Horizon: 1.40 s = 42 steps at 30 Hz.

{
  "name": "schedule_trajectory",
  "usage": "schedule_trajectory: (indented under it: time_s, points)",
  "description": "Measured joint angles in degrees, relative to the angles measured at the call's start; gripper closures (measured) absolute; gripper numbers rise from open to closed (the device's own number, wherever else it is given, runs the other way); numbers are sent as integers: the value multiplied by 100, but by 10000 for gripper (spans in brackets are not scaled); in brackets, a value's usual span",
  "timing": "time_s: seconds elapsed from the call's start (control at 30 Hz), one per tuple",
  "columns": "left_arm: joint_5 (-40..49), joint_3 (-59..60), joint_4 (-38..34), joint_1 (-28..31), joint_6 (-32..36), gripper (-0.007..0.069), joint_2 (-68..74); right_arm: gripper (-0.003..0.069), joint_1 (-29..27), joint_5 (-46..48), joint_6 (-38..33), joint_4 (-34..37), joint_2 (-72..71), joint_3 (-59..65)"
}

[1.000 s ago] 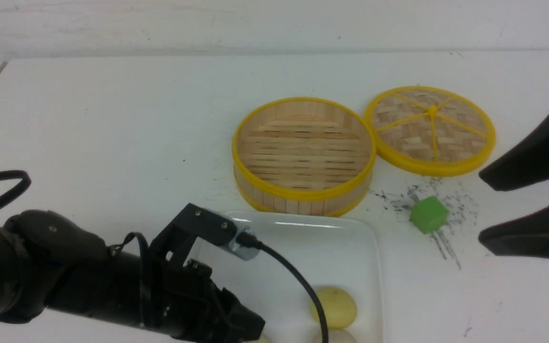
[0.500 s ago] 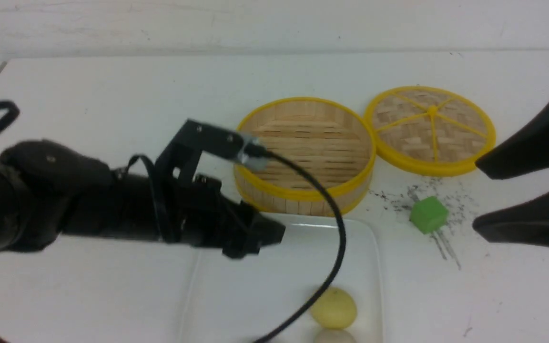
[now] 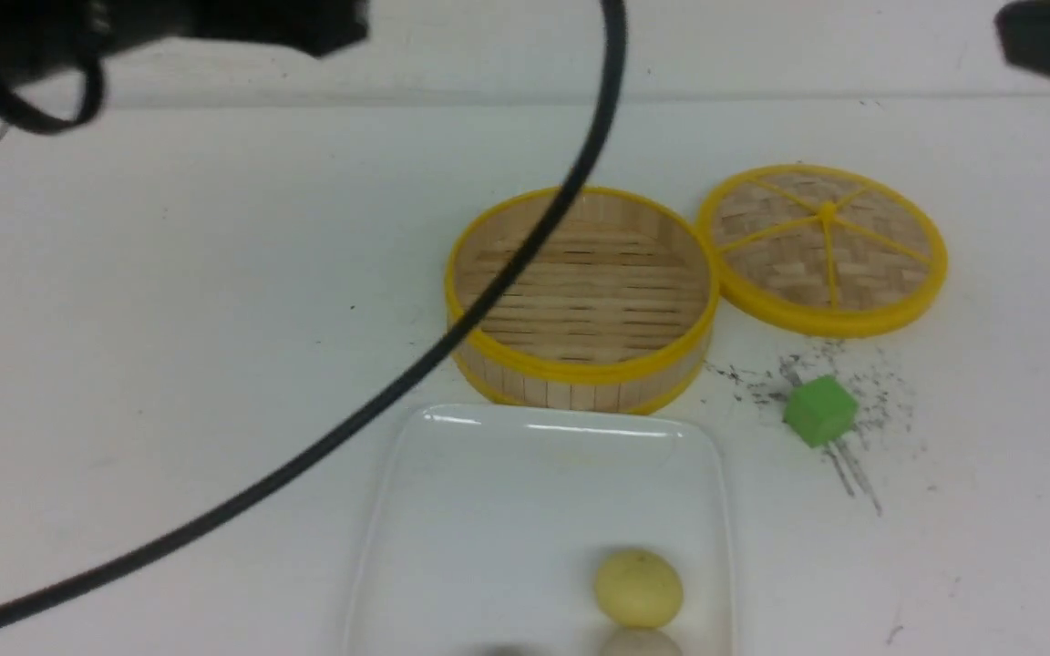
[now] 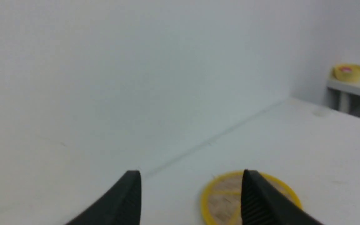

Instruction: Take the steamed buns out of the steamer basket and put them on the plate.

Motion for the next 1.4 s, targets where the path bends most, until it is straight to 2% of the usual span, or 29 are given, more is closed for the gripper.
schedule_trajectory:
  time_s: [0.27, 0.3, 0.37, 0.47, 0.7, 0.93, 1.4]
  points:
    - [-149, 0, 274, 0, -109, 235, -1157, 206, 0, 164, 1884, -1874, -710, 0]
    - [-130, 0, 274, 0, -123, 239, -1182, 206, 0, 164, 1934, -1917, -724, 0]
    - [47, 0, 285, 0, -420, 270, -1294, 206, 0, 412, 2564, -2440, -875, 0]
    - [279, 29, 427, 0, -630, 299, -1317, 206, 0, 639, 3087, -2834, -965, 0]
    - [425, 440, 763, 0, -718, 328, -1317, 206, 0, 963, 3536, -3044, -1125, 0]
    - [58, 971, 893, 0, -727, 330, -1317, 206, 0, 1619, 3928, -3088, -1316, 0]
    - [-161, 1103, 898, 0, -727, 330, -1317, 206, 0, 2643, 4102, -2965, -1886, 0]
